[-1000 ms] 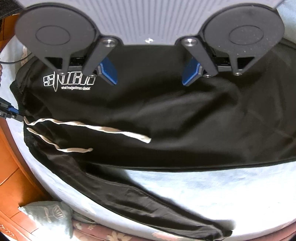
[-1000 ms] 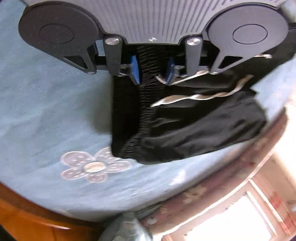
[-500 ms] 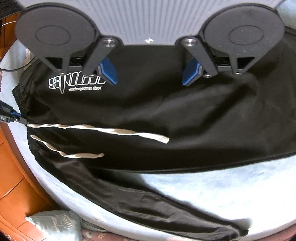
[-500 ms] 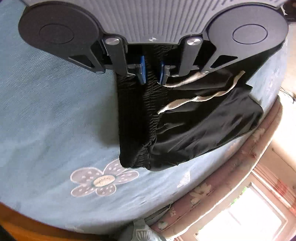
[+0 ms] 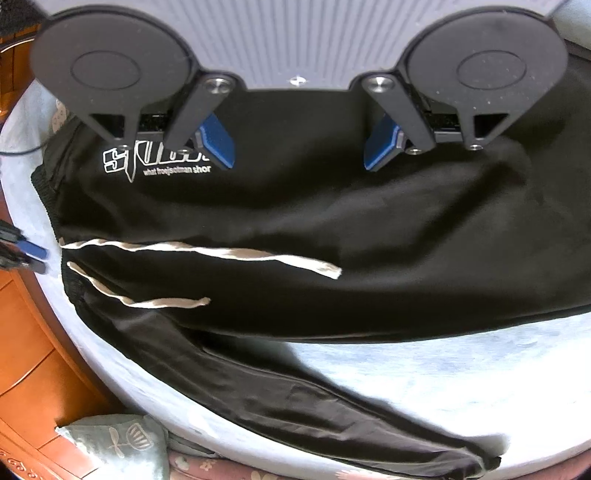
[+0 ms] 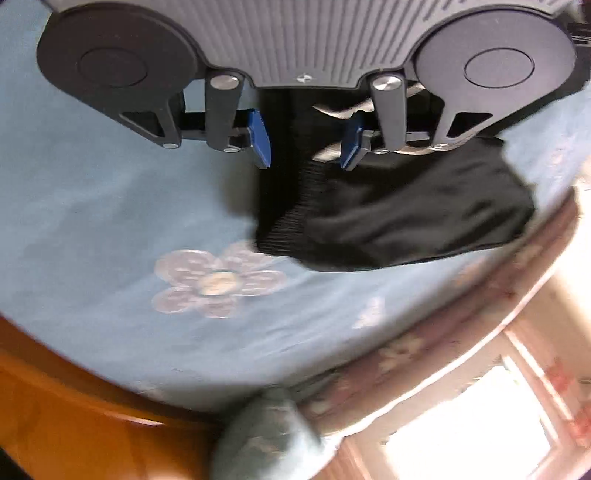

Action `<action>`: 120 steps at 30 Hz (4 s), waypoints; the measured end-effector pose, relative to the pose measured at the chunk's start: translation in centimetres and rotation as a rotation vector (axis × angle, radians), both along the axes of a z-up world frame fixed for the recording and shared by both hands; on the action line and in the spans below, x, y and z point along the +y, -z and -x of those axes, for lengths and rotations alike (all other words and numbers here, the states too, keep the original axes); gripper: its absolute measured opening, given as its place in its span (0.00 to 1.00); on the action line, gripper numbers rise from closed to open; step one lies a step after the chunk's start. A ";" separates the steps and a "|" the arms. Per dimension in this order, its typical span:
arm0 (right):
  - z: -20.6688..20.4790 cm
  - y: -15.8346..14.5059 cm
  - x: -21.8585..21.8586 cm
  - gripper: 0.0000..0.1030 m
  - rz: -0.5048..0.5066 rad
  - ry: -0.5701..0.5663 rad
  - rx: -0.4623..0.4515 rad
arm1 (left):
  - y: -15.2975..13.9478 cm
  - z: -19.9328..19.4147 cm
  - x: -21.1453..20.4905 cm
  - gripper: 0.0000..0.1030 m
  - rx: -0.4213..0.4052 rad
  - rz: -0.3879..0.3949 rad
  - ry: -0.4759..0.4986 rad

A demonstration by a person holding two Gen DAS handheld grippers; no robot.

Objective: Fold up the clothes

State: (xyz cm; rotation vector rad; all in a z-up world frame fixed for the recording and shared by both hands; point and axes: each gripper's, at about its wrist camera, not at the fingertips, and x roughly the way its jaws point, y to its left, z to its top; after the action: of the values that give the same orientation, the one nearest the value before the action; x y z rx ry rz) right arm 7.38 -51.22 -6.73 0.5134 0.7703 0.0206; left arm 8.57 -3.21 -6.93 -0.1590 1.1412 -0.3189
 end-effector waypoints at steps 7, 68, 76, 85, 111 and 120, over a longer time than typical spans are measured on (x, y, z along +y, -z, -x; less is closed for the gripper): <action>-2.1 4.0 0.2 0.46 -0.063 -0.012 0.059 | 0.5 0.6 0.1 0.75 0.021 -0.005 -0.019; 11.9 -2.3 16.6 0.72 0.631 -0.701 -0.074 | -0.7 7.6 -3.3 0.90 -0.321 -0.054 0.417; 13.0 1.8 20.7 0.53 1.032 -1.199 -0.104 | -1.3 12.1 -3.0 0.91 -0.447 -0.064 0.374; 10.2 3.0 21.3 0.29 0.883 -1.335 -0.092 | -0.4 14.3 -2.2 0.91 -0.439 -0.057 0.337; 5.7 4.0 12.6 0.47 0.380 -0.808 0.125 | 1.9 8.6 -0.6 0.90 -0.227 0.112 0.344; 5.3 0.3 14.0 0.68 0.346 -0.713 0.058 | -2.5 4.3 -2.7 0.91 -0.245 0.103 0.460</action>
State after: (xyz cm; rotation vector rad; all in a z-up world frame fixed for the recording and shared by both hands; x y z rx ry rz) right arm 2.04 -37.25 -7.03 -0.1082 0.9581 0.5268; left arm 4.24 -5.96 -4.45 0.0554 0.9094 -0.7841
